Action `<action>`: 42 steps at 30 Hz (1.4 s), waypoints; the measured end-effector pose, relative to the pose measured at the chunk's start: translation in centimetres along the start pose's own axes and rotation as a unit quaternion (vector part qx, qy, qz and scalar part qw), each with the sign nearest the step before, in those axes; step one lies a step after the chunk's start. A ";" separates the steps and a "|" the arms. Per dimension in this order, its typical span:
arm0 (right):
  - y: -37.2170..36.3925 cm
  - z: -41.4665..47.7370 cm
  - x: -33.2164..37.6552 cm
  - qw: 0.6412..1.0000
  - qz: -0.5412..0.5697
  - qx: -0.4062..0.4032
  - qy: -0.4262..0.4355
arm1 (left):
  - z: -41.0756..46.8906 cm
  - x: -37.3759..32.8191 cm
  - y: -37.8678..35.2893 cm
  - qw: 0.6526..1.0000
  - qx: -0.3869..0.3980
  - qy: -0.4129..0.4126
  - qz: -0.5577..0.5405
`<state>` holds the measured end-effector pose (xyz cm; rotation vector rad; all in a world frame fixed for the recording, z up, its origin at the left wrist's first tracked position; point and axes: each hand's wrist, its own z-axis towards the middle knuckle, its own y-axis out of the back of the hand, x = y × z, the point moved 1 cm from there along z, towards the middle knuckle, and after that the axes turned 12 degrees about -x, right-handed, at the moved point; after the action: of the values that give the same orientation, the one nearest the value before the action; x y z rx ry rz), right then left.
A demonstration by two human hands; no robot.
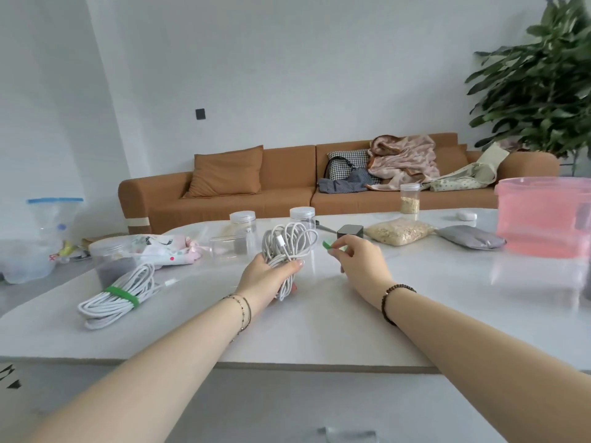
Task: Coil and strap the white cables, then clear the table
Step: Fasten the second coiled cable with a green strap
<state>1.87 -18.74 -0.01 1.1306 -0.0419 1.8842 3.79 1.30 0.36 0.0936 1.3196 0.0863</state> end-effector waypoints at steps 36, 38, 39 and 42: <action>0.8 3.5 1.5 0.970 -0.038 -0.015 0.241 | 9.5 1.6 -7.3 0.993 0.018 0.043 -0.110; 0.6 3.6 1.2 0.981 0.014 0.009 0.195 | 9.4 1.6 -7.4 0.993 0.014 0.042 -0.107; 0.6 3.7 1.2 0.984 0.038 0.018 0.175 | 9.3 1.5 -7.4 0.994 0.014 0.036 -0.100; 0.2 4.1 0.8 0.991 0.073 0.027 0.104 | 9.1 1.6 -7.5 0.997 0.041 -0.011 -0.062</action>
<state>4.36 -20.17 2.99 0.9826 0.0453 2.1371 13.06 -6.14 0.21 0.0823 1.3033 -0.0735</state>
